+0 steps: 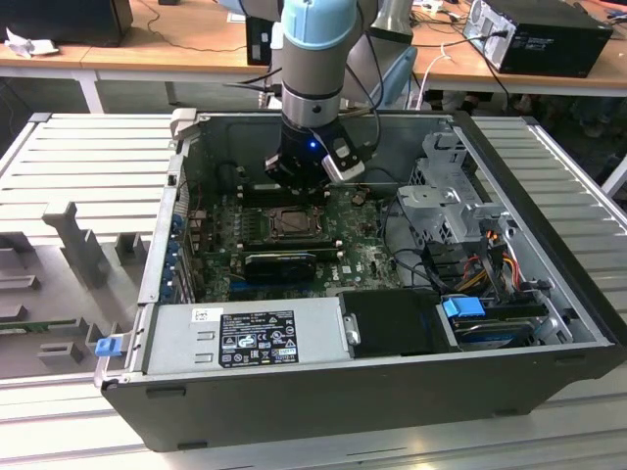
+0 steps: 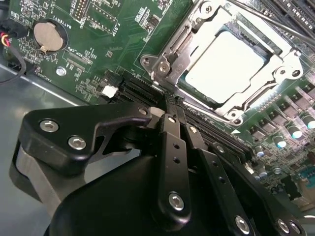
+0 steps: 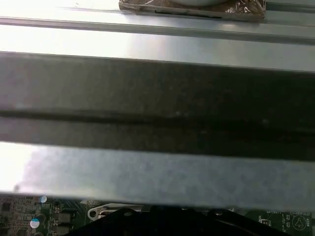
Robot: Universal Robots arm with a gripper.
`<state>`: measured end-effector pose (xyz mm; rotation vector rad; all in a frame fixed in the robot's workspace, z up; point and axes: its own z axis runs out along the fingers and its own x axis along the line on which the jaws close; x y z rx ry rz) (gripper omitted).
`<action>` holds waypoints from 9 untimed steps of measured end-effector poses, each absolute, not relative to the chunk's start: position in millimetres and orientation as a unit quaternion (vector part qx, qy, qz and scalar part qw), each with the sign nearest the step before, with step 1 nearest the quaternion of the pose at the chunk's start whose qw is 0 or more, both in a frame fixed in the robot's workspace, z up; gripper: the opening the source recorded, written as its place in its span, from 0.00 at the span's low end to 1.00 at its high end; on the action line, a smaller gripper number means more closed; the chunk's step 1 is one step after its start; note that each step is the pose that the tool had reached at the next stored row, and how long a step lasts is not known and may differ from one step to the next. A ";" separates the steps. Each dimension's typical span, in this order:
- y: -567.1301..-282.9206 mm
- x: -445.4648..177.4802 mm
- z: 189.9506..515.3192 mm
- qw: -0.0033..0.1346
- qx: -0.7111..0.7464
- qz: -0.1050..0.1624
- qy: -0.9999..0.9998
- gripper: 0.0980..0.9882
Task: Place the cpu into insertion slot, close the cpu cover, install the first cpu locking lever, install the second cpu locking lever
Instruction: 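Install the first cpu locking lever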
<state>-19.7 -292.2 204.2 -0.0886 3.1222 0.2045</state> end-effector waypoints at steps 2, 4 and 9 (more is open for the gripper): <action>-292.3 -19.7 203.4 0.005 -0.028 0.062 0.998 0.01; -292.3 -19.7 203.0 0.005 -0.028 0.060 0.998 0.01; -292.1 -19.0 203.9 0.006 -0.028 0.060 0.998 0.01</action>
